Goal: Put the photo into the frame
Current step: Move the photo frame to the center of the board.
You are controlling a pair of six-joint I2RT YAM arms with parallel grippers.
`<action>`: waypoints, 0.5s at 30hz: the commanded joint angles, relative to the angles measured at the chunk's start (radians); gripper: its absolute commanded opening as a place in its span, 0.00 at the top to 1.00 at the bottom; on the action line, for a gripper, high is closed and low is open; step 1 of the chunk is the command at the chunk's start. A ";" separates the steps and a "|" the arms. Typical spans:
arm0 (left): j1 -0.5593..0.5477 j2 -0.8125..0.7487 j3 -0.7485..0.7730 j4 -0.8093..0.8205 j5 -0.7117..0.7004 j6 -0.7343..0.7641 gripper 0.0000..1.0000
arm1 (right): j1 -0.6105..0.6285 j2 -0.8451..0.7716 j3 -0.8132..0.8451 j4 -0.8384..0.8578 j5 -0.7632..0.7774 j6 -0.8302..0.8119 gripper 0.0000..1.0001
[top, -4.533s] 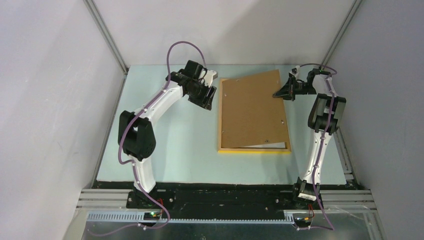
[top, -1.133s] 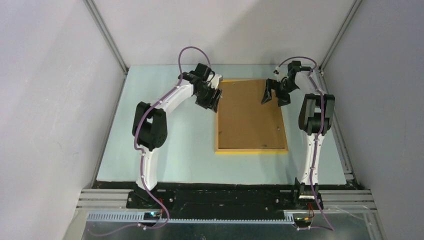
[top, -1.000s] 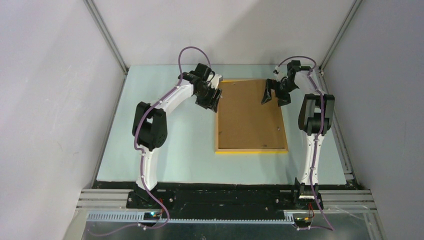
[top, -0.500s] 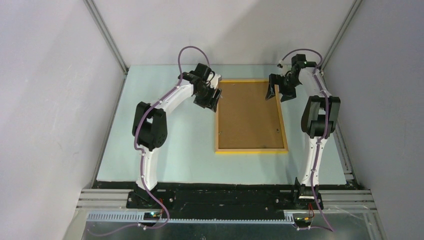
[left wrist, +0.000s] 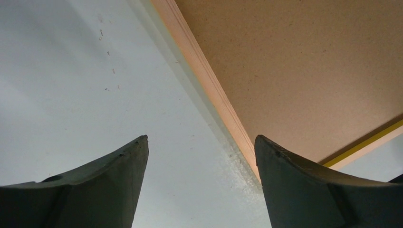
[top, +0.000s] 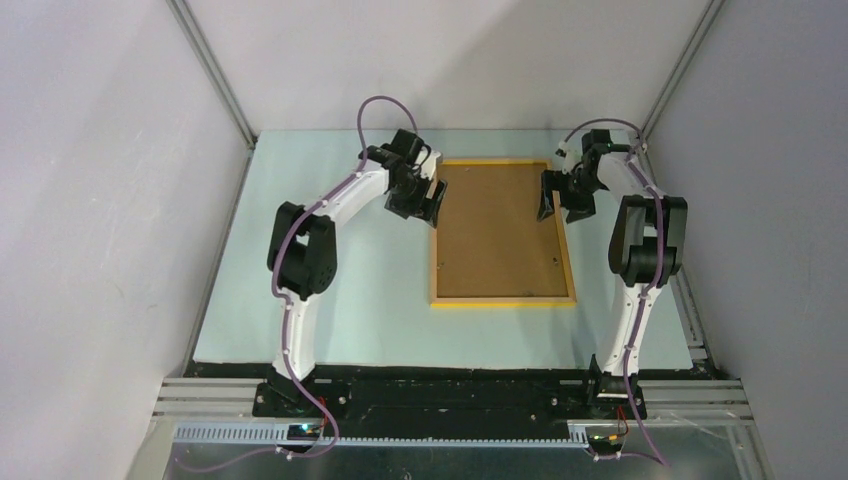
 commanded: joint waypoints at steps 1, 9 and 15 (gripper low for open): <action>-0.005 0.023 0.032 0.020 0.017 -0.031 0.12 | -0.007 -0.056 -0.067 0.091 0.022 -0.013 0.14; -0.006 0.044 0.033 0.020 0.029 -0.045 0.11 | -0.007 -0.037 -0.121 0.139 0.021 -0.002 0.28; -0.007 0.046 0.012 0.026 0.023 -0.069 0.11 | -0.004 -0.024 -0.133 0.155 -0.003 0.013 0.57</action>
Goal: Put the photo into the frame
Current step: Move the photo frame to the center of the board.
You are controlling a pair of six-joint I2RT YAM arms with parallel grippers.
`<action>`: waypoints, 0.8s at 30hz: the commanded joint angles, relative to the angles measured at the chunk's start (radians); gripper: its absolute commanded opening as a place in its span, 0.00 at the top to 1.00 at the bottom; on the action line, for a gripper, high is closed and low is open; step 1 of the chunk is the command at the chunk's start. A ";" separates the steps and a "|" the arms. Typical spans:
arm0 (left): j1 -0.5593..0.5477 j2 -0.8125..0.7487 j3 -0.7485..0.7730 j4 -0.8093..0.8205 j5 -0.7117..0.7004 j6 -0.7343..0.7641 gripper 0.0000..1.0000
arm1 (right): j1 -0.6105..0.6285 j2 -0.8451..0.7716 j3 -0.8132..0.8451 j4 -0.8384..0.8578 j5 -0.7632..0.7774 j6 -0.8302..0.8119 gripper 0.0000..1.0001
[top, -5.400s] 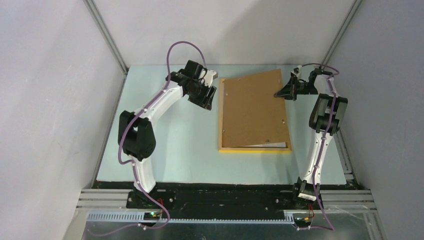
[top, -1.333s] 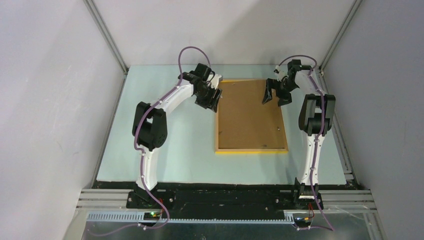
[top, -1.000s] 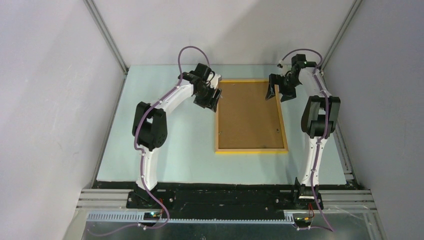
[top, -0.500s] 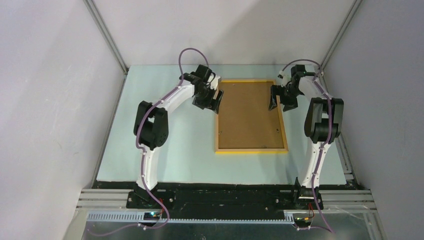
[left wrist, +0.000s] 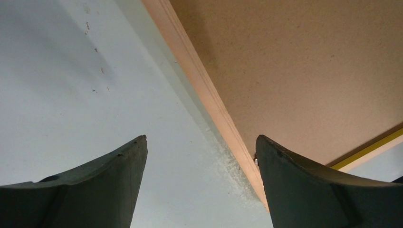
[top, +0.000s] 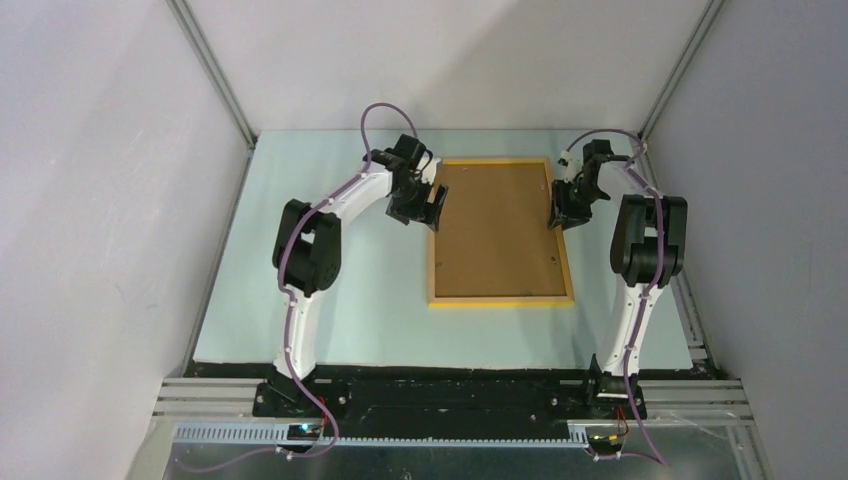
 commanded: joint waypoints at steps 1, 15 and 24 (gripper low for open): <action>-0.007 -0.006 0.007 0.029 0.009 -0.037 0.11 | 0.006 -0.026 -0.019 0.051 -0.033 0.010 0.60; 0.018 -0.006 -0.010 0.049 -0.162 -0.088 0.13 | 0.080 -0.106 -0.223 0.140 -0.070 0.056 0.99; 0.062 0.054 0.038 0.049 -0.173 -0.109 0.16 | 0.130 -0.137 -0.280 0.157 -0.121 0.113 1.00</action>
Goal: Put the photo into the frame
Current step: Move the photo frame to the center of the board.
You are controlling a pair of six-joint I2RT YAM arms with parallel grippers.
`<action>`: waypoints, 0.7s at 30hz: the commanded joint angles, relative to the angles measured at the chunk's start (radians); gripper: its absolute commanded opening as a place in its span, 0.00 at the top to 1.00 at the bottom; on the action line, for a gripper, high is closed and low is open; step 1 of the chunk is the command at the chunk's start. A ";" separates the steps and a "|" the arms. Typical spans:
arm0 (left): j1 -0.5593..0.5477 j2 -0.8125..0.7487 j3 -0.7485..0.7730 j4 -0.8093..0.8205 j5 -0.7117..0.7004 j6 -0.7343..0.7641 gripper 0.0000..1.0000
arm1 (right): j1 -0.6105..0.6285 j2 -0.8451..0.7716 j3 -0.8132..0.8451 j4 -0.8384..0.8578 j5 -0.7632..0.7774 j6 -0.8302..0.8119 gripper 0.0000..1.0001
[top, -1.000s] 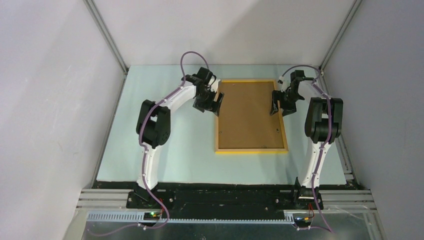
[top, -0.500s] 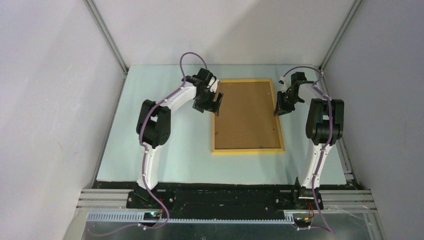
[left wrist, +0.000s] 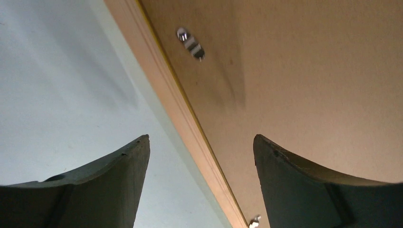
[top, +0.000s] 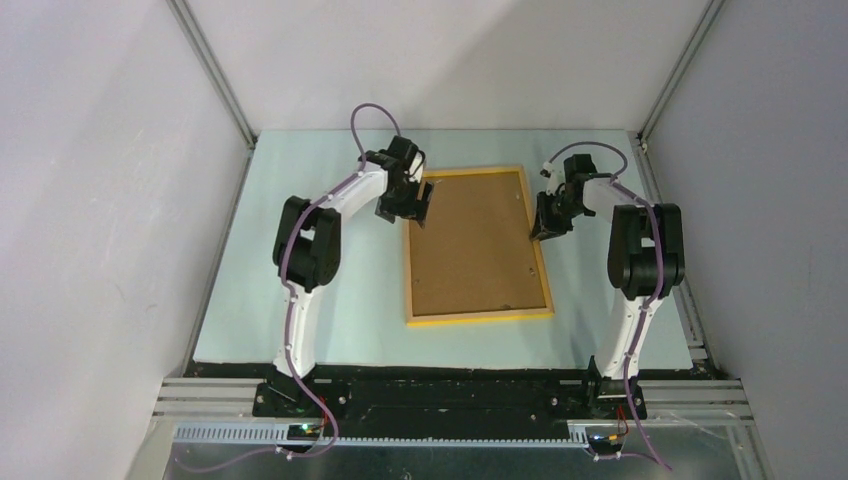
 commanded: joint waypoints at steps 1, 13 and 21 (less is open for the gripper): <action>0.031 0.034 0.053 0.020 -0.022 -0.036 0.17 | 0.048 -0.021 -0.050 -0.022 -0.064 0.032 1.00; 0.064 0.074 0.087 0.021 -0.042 -0.074 0.23 | 0.093 -0.028 -0.058 -0.021 -0.086 0.048 1.00; 0.086 0.110 0.130 0.020 -0.050 -0.083 0.30 | 0.094 -0.023 -0.059 -0.023 -0.090 0.048 1.00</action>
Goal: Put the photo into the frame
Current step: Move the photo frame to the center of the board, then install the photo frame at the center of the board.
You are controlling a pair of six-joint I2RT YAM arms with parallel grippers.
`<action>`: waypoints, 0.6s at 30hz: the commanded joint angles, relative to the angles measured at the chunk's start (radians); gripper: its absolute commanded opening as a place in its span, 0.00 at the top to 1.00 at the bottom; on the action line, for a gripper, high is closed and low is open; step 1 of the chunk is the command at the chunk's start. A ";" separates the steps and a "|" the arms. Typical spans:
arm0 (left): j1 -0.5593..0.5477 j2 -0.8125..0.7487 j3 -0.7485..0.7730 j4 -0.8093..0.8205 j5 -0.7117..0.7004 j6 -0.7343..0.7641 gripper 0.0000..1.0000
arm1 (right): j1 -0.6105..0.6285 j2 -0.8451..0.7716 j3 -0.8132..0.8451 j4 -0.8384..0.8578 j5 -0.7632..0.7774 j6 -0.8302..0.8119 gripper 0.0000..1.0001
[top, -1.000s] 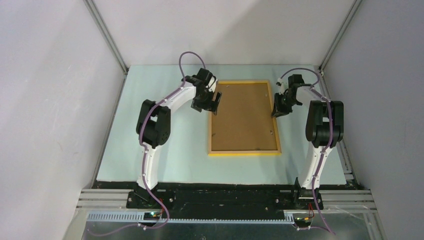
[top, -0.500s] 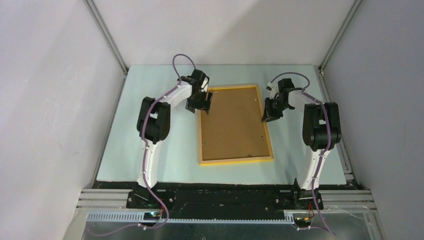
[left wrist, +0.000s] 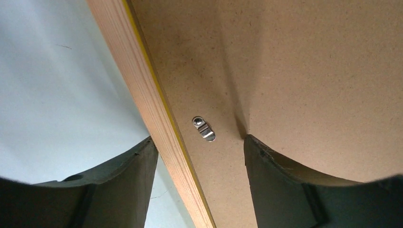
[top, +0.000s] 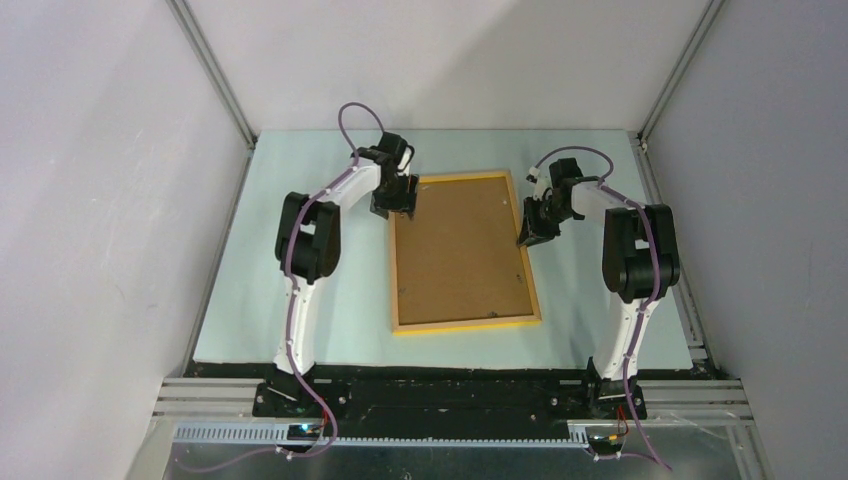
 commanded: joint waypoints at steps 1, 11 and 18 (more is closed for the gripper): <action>0.019 0.016 0.046 0.016 -0.017 -0.019 0.31 | 0.015 -0.003 -0.018 -0.031 -0.053 0.002 1.00; 0.029 0.032 0.060 0.015 -0.018 -0.017 0.44 | 0.014 -0.003 -0.018 -0.030 -0.056 0.003 1.00; 0.029 0.021 0.046 0.016 -0.018 -0.004 0.58 | 0.015 -0.004 -0.018 -0.030 -0.056 0.003 1.00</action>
